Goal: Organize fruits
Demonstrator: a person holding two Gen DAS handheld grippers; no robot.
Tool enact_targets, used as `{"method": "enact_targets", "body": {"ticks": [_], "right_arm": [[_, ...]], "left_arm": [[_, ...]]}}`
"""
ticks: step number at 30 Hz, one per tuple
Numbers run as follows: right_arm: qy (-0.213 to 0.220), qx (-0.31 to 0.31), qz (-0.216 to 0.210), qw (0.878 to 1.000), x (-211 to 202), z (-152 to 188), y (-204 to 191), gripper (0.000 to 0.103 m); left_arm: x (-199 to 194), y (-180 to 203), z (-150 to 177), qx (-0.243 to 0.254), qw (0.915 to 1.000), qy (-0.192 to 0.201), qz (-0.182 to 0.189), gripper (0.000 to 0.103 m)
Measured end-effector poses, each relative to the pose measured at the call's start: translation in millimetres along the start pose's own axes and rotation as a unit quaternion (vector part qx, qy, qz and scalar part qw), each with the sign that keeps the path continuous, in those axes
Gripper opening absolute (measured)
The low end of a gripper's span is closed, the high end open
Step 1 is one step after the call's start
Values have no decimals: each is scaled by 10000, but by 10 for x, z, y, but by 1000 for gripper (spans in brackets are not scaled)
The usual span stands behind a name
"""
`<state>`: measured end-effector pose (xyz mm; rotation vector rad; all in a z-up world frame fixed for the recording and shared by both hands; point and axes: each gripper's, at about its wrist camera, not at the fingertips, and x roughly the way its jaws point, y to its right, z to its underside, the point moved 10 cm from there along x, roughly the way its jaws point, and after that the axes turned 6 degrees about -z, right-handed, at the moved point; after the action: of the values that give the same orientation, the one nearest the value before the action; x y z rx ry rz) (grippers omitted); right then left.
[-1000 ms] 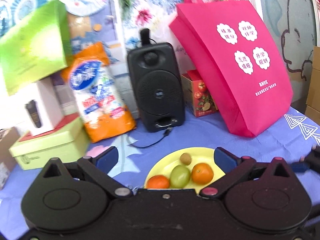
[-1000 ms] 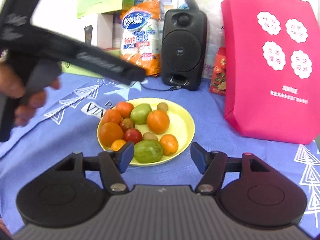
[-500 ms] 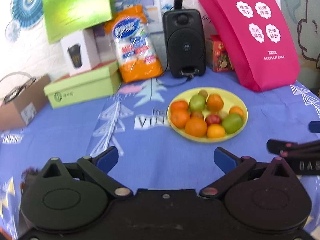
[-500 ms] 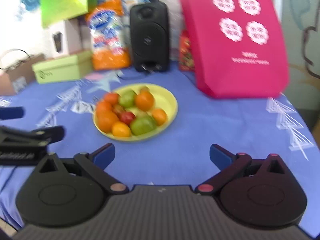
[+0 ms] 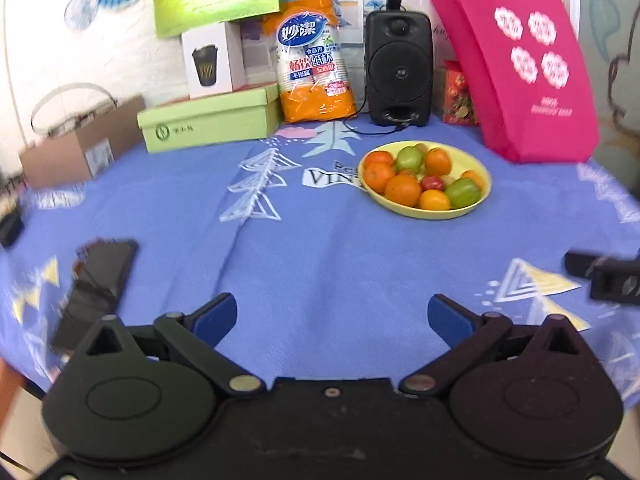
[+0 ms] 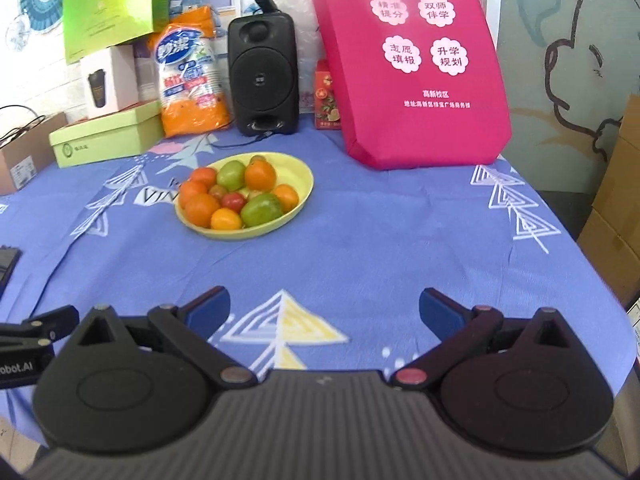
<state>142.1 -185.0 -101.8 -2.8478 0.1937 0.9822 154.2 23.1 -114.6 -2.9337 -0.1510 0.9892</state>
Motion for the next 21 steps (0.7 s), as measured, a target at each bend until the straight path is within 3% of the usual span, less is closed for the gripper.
{"method": "enact_targets", "body": {"ticks": [4, 15, 21], "right_arm": [[87, -179, -177, 9996, -127, 14, -120, 103], [362, -379, -84, 9986, -385, -43, -128, 103], [488, -416, 25, 9979, -462, -75, -99, 103]], "left_arm": [[-145, -110, 14, -415, 9991, -18, 110, 103], [-458, -13, -173, -63, 9994, 304, -125, 103], [-502, 141, -148, 17, 9996, 280, 96, 103]]}}
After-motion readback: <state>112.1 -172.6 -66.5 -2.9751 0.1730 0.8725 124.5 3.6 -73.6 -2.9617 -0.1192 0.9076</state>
